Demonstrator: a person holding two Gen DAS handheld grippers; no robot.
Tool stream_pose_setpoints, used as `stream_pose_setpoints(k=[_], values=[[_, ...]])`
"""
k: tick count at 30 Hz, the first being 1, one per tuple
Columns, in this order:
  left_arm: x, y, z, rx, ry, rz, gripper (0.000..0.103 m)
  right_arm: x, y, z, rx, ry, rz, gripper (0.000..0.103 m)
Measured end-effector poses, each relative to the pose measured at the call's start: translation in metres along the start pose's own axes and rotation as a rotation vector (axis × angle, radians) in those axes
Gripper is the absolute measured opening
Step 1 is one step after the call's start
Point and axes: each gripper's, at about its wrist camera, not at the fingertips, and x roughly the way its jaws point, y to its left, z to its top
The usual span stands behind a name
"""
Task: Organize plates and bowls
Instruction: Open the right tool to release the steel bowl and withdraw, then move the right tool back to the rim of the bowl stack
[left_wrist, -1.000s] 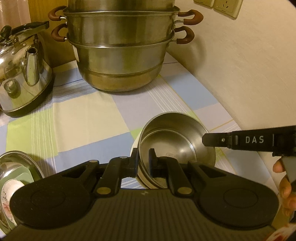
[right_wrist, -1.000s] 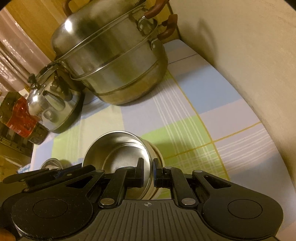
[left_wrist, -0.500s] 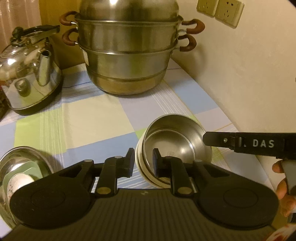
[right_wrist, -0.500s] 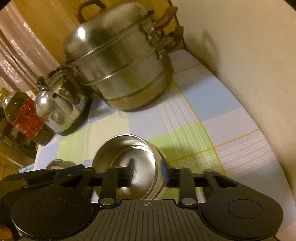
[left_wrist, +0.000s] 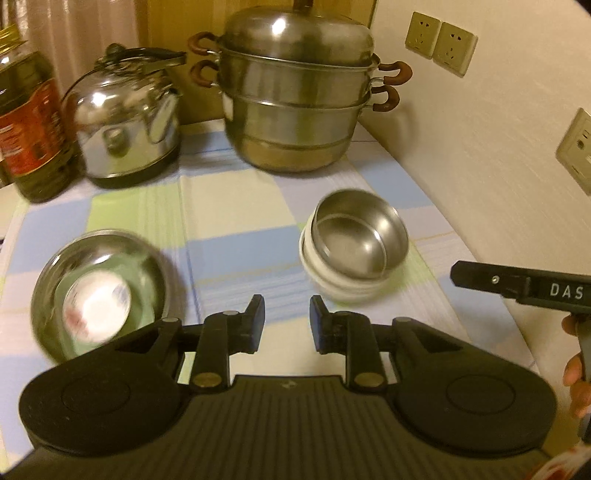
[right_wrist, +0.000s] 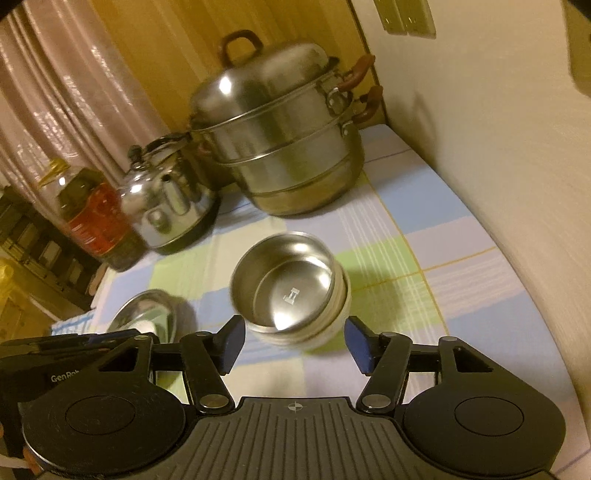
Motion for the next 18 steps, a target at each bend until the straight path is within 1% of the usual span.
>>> stream_pose_setpoints(k=[7,11,13,18], values=[[-0.045,-0.002,-0.051,-0.021,0.000,0.019,0.023,-0.034,0.015,-0.041,-0.051,0.017,0.001,0.061],[-0.065,-0.005,-0.079,-0.037,0.004,0.035,0.023,-0.051,0.022,-0.067,-0.082,0.035,0.020,0.061],[-0.074,-0.006,-0.093,-0.047,0.006,0.040,0.023,-0.059,0.023,-0.080,-0.081,0.048,0.040,0.061],[-0.095,-0.011,-0.124,-0.067,0.015,0.057,0.023,-0.076,0.019,-0.108,-0.032,0.082,0.088,0.061]])
